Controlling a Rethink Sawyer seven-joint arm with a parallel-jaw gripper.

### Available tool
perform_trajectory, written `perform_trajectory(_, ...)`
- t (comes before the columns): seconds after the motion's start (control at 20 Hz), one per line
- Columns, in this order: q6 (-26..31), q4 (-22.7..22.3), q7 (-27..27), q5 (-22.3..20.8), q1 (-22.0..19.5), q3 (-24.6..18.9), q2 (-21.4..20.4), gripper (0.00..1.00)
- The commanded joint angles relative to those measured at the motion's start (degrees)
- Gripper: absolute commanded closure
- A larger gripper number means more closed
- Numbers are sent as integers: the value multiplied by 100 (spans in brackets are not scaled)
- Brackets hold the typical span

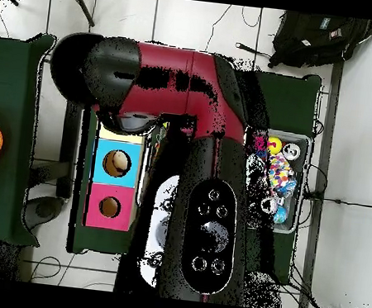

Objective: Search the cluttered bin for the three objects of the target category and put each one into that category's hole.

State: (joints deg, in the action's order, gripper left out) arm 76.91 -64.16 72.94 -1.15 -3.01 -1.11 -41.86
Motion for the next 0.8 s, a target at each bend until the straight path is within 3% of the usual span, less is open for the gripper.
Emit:
perform_trajectory(0.05, 448, -910, 1710, 200, 116, 139, 18, 100)
perform_trajectory(0.8, -97, -1504, 1895, 483, 394, 312, -214, 100)
